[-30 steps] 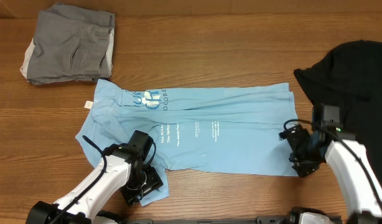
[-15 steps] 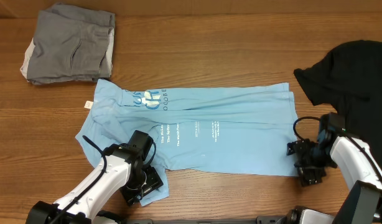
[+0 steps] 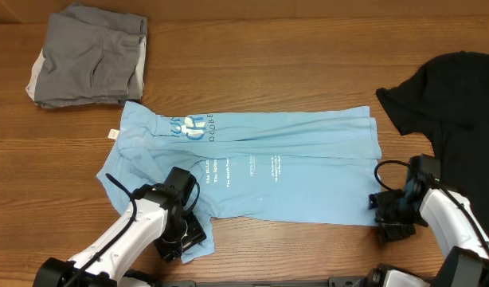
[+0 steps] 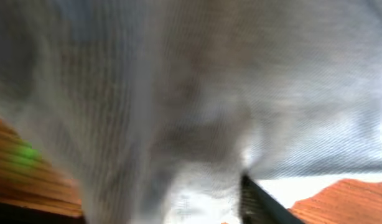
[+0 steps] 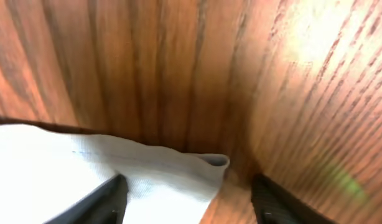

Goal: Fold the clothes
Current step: 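Grasp the lower edge with the left and right grippers, then lift the lower edge and fold it up over the upper half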

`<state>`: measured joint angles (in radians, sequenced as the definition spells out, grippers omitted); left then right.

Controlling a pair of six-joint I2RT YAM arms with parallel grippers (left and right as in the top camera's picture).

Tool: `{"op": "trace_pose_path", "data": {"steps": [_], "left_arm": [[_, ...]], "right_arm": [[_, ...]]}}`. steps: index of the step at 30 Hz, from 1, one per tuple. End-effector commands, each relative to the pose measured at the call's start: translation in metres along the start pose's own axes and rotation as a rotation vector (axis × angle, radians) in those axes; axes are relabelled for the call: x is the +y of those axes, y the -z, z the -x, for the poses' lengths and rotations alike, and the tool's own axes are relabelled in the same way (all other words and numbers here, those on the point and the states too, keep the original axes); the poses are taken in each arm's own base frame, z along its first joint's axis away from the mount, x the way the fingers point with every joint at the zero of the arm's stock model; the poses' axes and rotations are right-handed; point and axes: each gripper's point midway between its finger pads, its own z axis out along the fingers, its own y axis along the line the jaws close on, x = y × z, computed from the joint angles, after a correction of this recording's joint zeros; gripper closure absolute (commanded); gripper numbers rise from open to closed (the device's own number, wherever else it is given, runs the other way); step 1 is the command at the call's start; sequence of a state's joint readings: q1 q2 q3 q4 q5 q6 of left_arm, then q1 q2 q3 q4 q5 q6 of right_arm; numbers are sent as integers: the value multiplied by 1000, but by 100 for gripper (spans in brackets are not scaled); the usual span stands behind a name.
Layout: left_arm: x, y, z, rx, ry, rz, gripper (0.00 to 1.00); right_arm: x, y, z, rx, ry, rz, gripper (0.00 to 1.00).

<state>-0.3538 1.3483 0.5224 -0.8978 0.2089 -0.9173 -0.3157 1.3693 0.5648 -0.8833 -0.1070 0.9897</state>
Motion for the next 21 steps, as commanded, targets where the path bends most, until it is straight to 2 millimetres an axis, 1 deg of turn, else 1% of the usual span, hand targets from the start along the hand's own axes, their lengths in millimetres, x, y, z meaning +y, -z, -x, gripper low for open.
{"op": "trace_pose_path", "data": {"steps": [1, 2, 3, 4, 5, 7, 9, 11, 15, 18, 21], "left_arm": [[5, -8, 0, -6, -25, 14, 66], [4, -8, 0, -6, -25, 13, 71], [4, -8, 0, -4, -26, 12, 76], [4, -8, 0, -3, -26, 12, 89], [4, -8, -1, -2, -27, 12, 96], [6, -8, -2, 3, -27, 19, 96], [8, -8, -3, 10, -24, 29, 96], [10, -6, -5, 19, -26, 39, 96], [8, 2, -5, 24, -48, 45, 96], [3, 13, -4, 24, -67, 47, 96], [-4, 28, 0, 6, -84, 47, 96]], "right_arm": [[-6, -24, -4, 24, 5, -6, 49], [-6, -24, -5, 26, -2, -6, 53], [-5, -24, -5, 32, -3, -2, 61], [-4, -24, -7, 40, -6, 3, 69], [-4, -24, -8, 46, -8, 8, 75], [-2, -24, -9, 54, -8, 16, 84], [0, -23, -9, 55, -8, 22, 87], [3, -21, -8, 52, -6, 28, 96], [9, -16, -5, 47, -4, 38, 96], [12, -9, -4, 48, -5, 33, 96], [21, 1, -1, 43, -3, 44, 96]]}}
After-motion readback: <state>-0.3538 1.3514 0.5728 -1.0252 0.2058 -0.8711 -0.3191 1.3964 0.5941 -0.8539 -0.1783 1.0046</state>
